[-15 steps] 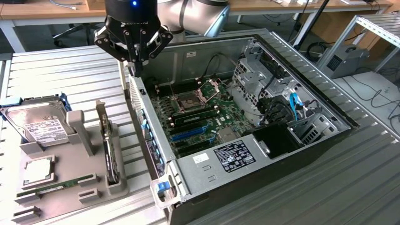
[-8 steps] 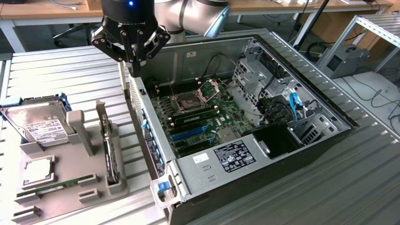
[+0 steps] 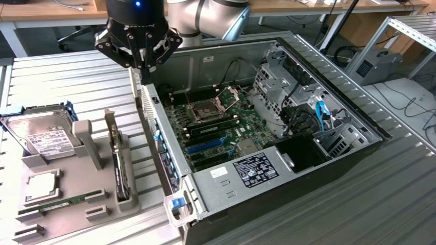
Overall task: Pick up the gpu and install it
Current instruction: 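Reach for the gpu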
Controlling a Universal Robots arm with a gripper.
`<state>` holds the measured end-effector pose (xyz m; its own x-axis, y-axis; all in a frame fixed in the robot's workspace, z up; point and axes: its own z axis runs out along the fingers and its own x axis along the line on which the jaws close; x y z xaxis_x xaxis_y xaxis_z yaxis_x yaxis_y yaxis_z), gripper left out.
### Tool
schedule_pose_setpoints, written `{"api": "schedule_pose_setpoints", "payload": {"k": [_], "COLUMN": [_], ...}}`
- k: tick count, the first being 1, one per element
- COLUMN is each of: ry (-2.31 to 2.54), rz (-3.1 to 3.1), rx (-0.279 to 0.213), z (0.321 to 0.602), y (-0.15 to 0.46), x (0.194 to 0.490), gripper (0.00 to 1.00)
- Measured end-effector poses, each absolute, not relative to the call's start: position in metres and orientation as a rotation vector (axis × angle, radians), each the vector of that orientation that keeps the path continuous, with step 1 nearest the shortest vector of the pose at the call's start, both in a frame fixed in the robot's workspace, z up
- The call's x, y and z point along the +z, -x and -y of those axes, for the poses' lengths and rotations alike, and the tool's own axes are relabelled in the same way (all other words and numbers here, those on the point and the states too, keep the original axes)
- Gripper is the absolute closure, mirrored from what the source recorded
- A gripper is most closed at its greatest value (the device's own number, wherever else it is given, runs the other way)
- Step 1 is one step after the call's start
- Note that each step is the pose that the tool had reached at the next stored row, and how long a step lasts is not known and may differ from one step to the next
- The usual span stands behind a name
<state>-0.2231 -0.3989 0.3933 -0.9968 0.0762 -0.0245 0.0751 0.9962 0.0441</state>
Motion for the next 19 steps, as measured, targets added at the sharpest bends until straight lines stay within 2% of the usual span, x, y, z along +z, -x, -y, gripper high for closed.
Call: {"api": "schedule_pose_setpoints", "payload": {"k": [19], "ry": [-0.118], "rz": [-3.113], "rx": [0.067], "z": [0.399], "y": [0.235], "x": [0.393], "gripper": [0.89]}}
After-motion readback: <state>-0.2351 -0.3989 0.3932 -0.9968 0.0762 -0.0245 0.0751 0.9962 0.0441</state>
